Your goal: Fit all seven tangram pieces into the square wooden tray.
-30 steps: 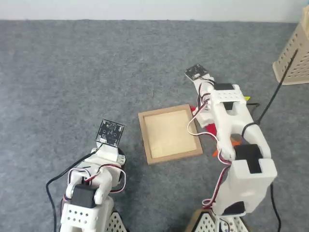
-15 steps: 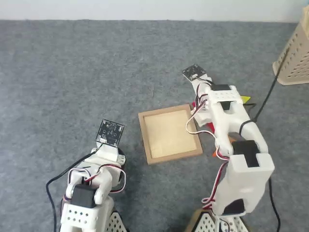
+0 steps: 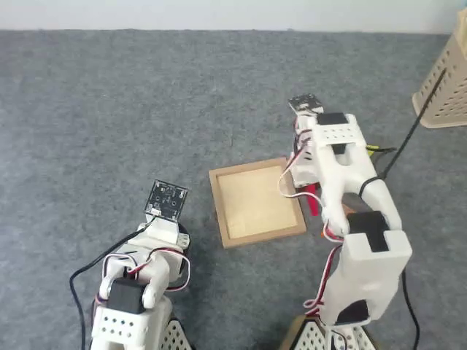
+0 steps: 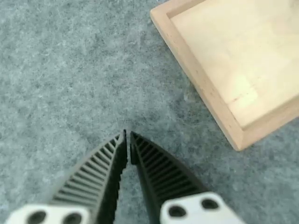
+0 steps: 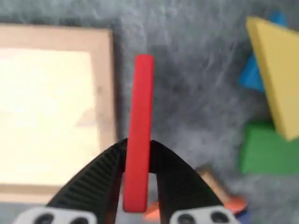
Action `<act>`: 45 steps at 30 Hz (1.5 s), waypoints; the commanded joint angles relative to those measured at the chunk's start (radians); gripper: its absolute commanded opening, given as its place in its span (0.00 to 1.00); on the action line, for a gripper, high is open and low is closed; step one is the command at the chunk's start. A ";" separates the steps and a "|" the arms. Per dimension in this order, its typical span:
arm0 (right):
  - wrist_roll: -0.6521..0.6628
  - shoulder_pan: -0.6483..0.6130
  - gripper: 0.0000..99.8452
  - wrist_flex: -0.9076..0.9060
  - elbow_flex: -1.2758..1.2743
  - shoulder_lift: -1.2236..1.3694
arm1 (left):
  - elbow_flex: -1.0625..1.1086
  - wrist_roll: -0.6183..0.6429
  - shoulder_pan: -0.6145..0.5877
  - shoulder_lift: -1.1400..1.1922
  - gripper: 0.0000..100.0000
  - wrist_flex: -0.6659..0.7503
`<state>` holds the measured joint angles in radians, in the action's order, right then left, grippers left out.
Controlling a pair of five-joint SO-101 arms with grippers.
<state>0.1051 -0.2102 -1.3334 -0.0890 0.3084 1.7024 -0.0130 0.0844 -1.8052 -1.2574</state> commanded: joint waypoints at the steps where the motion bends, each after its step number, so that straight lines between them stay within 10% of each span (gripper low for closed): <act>1: -0.091 -0.119 0.01 -0.088 0.075 -0.170 | -0.018 0.009 -0.006 -0.020 0.01 -0.006; 25: -0.391 -0.522 0.01 0.120 0.080 0.008 | -0.018 0.009 -0.006 -0.020 0.01 -0.006; 34: -0.350 -0.526 0.24 0.108 0.074 0.008 | -0.018 0.009 -0.006 -0.020 0.01 -0.006; 45: -0.347 -0.371 0.19 0.110 0.078 -0.001 | -0.018 0.009 -0.006 -0.020 0.01 -0.006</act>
<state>-0.2647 -0.6091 -1.2275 -0.0675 0.3391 1.7024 -0.0130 0.0844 -1.8052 -1.2574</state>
